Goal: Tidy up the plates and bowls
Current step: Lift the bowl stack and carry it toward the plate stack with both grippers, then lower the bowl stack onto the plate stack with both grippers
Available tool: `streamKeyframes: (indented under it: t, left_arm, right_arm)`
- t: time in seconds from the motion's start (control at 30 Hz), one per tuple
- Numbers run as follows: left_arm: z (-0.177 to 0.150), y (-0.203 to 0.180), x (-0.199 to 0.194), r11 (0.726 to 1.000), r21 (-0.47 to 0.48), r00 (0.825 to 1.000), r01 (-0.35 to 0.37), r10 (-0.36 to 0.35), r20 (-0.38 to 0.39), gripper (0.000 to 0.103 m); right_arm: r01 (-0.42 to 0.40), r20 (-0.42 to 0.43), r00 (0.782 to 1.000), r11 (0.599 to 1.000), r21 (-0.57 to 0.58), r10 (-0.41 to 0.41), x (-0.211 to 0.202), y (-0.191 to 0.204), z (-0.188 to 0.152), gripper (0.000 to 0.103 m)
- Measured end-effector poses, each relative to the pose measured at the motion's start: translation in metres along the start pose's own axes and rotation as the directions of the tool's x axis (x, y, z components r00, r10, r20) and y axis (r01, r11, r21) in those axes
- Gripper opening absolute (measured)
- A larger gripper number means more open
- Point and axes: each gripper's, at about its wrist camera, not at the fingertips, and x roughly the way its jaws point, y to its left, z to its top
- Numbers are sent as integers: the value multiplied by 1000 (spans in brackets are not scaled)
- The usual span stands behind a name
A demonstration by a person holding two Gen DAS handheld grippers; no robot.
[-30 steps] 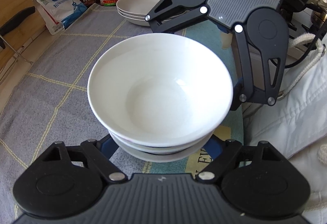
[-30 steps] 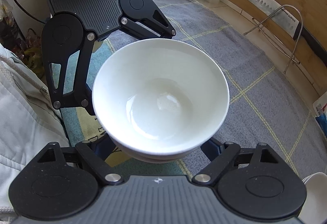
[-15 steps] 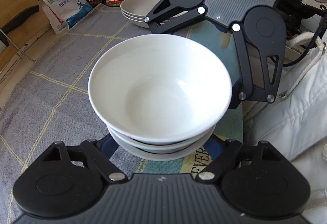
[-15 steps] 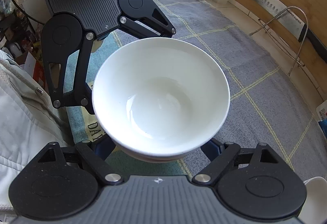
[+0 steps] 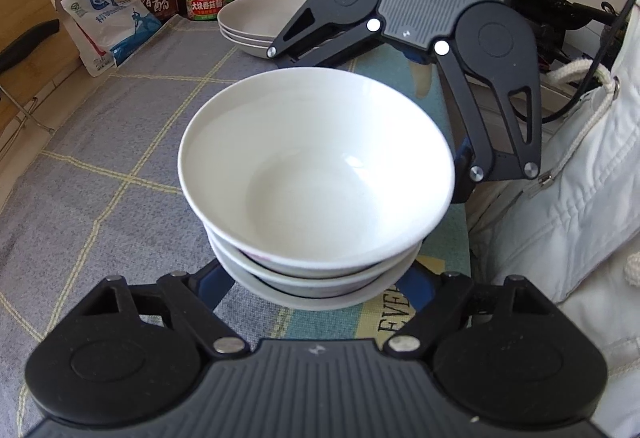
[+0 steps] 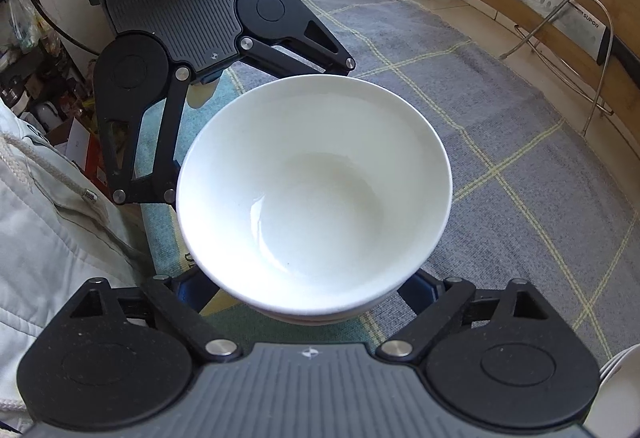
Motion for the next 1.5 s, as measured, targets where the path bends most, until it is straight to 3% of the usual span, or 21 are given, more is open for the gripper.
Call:
streamKeyframes:
  t: [0.53,0.83,1.17,1.5]
  left_arm:
    - [17,-6,-6,999,19,999,-36,36,5,85]
    - [89,-4,13,997,26,997,-68,67,39,85]
    - [173,-5,68,994,93,994,-64,55,90,85]
    - [220,-5,131,989,138,996,-46,36,77,85]
  right_arm:
    - [30,21,999,999,12,-30,-19,0,-4,95]
    - [63,52,997,998,-20,-62,-75,-45,-34,95]
    - [158,40,987,987,1,-158,-133,-99,-88,95]
    - [204,9,979,977,67,-205,-144,-147,-144,95]
